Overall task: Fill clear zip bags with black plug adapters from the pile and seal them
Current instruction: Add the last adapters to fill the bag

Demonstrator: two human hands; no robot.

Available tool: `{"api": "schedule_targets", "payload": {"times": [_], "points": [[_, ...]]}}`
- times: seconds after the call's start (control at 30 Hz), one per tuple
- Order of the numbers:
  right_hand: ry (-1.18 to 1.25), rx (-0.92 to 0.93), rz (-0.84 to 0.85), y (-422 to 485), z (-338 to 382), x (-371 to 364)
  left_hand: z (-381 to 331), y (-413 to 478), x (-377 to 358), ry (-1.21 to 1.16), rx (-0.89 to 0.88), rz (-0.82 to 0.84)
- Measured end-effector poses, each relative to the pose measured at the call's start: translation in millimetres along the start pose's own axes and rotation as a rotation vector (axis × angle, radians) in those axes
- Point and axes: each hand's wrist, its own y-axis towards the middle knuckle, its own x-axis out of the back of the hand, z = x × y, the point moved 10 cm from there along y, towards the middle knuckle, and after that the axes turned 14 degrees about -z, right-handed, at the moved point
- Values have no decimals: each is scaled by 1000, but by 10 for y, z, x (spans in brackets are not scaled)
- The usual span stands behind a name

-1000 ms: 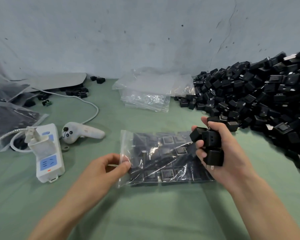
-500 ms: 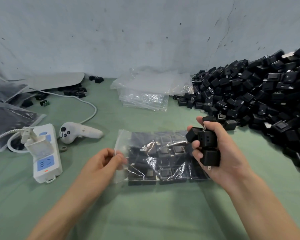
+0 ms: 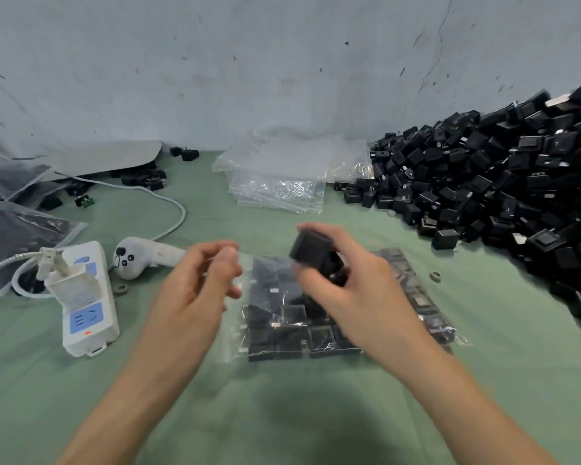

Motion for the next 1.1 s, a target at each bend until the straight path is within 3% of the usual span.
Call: {"api": "schedule_targets", "payload": {"times": [0.07, 0.27, 0.4, 0.53, 0.7, 0.97, 1.1], "points": [[-197, 202, -9, -70, 234, -158, -91, -90, -244, -67, 21, 124], [-316, 323, 92, -113, 321, -382, 43, -42, -176, -78, 108, 57], [-162, 166, 32, 8, 79, -164, 437, 169, 336, -89, 290, -185], [15, -32, -116, 110, -223, 153, 861, 111, 464, 36, 460, -125], [114, -179, -180, 129, -485, 313, 1041, -84, 167, -179, 651, -63], [239, -259, -230, 182, -593, 386, 862, -107, 64, 183, 416, -58], [248, -259, -238, 185, -585, 388, 863, -91, 30, 215, 389, -13]]}}
